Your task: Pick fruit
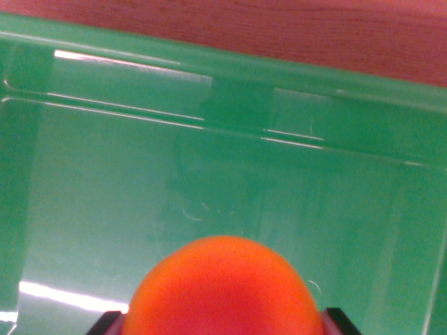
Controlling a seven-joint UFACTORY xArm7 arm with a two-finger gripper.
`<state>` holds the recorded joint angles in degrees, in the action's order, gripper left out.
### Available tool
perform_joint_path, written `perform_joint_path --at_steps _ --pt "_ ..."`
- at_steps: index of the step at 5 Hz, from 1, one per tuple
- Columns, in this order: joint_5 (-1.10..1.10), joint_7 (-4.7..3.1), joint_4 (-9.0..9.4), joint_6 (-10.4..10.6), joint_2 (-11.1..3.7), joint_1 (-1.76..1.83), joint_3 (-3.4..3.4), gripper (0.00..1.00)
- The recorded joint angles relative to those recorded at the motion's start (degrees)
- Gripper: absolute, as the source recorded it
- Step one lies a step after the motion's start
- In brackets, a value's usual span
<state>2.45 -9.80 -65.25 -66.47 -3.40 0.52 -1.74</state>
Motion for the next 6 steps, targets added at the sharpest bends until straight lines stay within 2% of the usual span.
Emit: perform_joint_path --at_steps 1,2,3,4,5,6 --pt "-0.03 -0.08 -1.75 -2.7 0.95 0.01 0.01 1.0" --pt "-0.03 -0.08 -1.75 -2.7 0.95 0.01 0.01 1.0" --pt "-0.05 -0.17 -3.48 -5.4 1.89 0.03 0.03 1.0" --pt "-0.05 -0.17 -3.48 -5.4 1.89 0.03 0.03 1.0" --pt "-0.07 -0.24 -5.11 -7.9 2.77 0.04 0.04 1.0" --pt "-0.07 -0.24 -5.11 -7.9 2.77 0.04 0.04 1.0"
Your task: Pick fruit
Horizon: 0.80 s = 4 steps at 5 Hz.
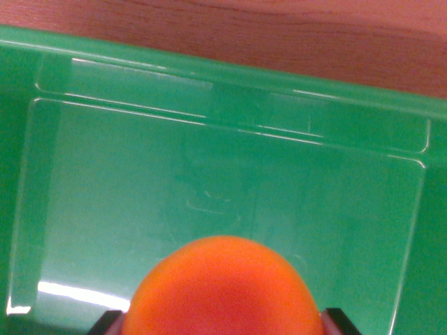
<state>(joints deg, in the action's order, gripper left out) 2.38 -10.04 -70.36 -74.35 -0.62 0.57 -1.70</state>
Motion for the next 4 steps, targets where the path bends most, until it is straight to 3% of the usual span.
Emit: perform_joint_path --at_steps 1,2,3,4 --pt "-0.02 -0.08 -1.63 -2.5 0.88 0.01 0.01 1.0" --pt "-0.02 -0.08 -1.63 -2.5 0.88 0.01 0.01 1.0" --pt "-0.05 -0.15 -3.16 -4.9 1.71 0.03 0.03 1.0" --pt "-0.05 -0.15 -3.16 -4.9 1.71 0.03 0.03 1.0"
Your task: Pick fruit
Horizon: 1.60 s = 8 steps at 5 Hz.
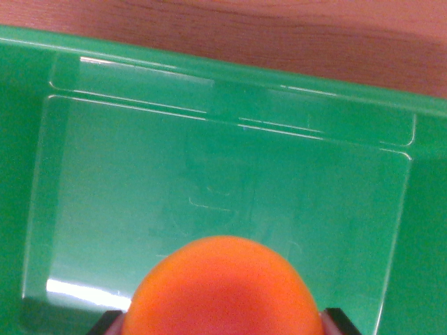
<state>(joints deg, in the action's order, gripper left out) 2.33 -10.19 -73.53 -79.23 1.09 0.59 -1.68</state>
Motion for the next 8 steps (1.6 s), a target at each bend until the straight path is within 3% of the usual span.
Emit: perform_joint_path --at_steps 1,2,3,4,5,6,7,8 --pt "-0.02 -0.07 -1.45 -2.2 0.79 0.01 0.01 1.0" --pt "-0.02 -0.07 -1.45 -2.2 0.79 0.01 0.01 1.0" --pt "-0.04 -0.13 -2.8 -4.3 1.52 0.02 0.02 1.0" --pt "-0.04 -0.13 -2.8 -4.3 1.52 0.02 0.02 1.0" --pt "-0.06 -0.19 -4.02 -6.2 2.18 0.03 0.03 1.0" --pt "-0.06 -0.19 -4.02 -6.2 2.18 0.03 0.03 1.0" --pt "-0.07 -0.24 -5.07 -7.8 2.75 0.04 0.04 1.0" --pt "-0.07 -0.24 -5.07 -7.8 2.75 0.04 0.04 1.0"
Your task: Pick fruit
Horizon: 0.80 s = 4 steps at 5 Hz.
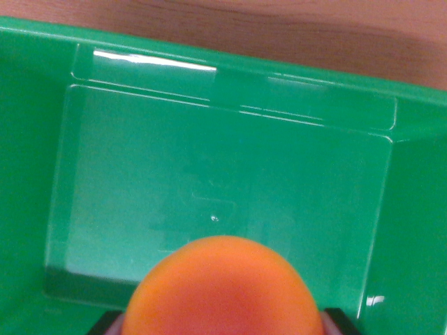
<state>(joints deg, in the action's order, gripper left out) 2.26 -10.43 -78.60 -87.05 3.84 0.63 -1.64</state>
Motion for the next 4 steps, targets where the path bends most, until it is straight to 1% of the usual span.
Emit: perform_joint_path --at_steps 1,2,3,4 --pt "-0.01 -0.04 -0.92 -1.4 0.5 0.01 0.01 1.0" --pt "-0.01 -0.04 -0.92 -1.4 0.5 0.01 0.01 1.0" --pt "-0.02 -0.08 -1.64 -2.5 0.89 0.01 0.01 1.0" --pt "-0.02 -0.08 -1.64 -2.5 0.89 0.01 0.01 1.0"
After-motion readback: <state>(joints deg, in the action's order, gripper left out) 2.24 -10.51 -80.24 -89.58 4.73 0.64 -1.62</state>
